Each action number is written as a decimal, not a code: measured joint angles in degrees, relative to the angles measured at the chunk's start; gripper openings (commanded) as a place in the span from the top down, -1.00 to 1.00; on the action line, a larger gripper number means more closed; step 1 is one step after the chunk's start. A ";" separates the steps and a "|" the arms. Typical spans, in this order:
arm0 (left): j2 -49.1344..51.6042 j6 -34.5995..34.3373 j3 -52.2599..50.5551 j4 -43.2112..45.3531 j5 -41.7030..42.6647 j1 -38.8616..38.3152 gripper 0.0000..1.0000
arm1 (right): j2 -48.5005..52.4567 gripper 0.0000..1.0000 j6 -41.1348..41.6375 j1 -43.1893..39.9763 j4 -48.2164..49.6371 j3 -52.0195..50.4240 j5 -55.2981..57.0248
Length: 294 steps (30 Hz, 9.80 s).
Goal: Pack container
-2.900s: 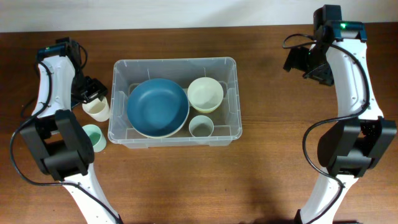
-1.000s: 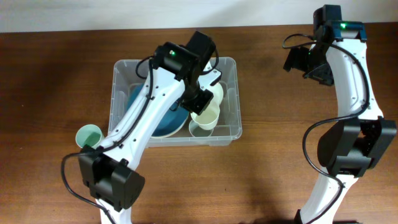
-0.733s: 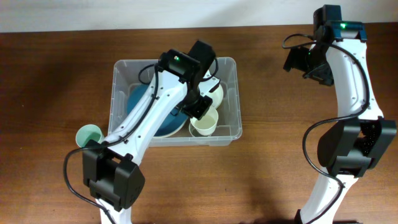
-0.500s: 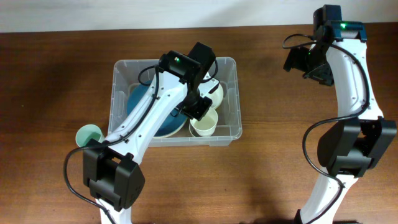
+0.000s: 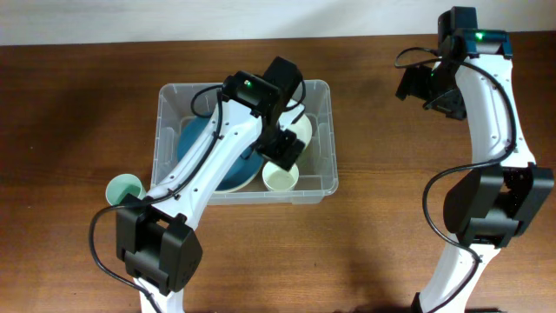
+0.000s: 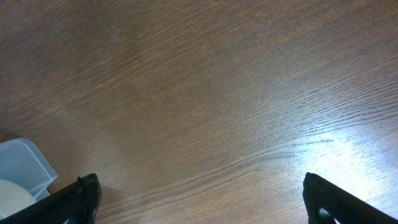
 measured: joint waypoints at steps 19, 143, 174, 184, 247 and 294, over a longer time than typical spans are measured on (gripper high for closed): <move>-15.63 -47.12 5.73 -20.33 -26.88 25.00 -0.99 | 0.00 -0.98 -0.02 0.02 0.00 0.00 0.00; -26.60 -11.17 7.13 -0.83 -3.41 29.46 -0.99 | 0.00 -0.98 -0.02 0.00 0.00 0.00 0.00; -29.09 -7.72 -25.18 24.20 5.51 46.80 -0.99 | 0.00 -0.98 0.00 0.00 0.04 0.00 0.00; -29.09 -7.69 -25.18 24.35 4.81 46.80 -0.99 | 0.00 -0.98 -0.72 0.00 0.00 0.00 -3.32; -28.98 -7.67 -25.20 24.35 4.59 46.80 -1.00 | -118.14 -0.98 -16.48 6.73 70.14 -103.08 -8.41; -28.98 -7.67 -25.20 24.37 4.59 46.80 -0.99 | -120.34 -0.98 -22.95 6.78 72.15 -118.42 -8.57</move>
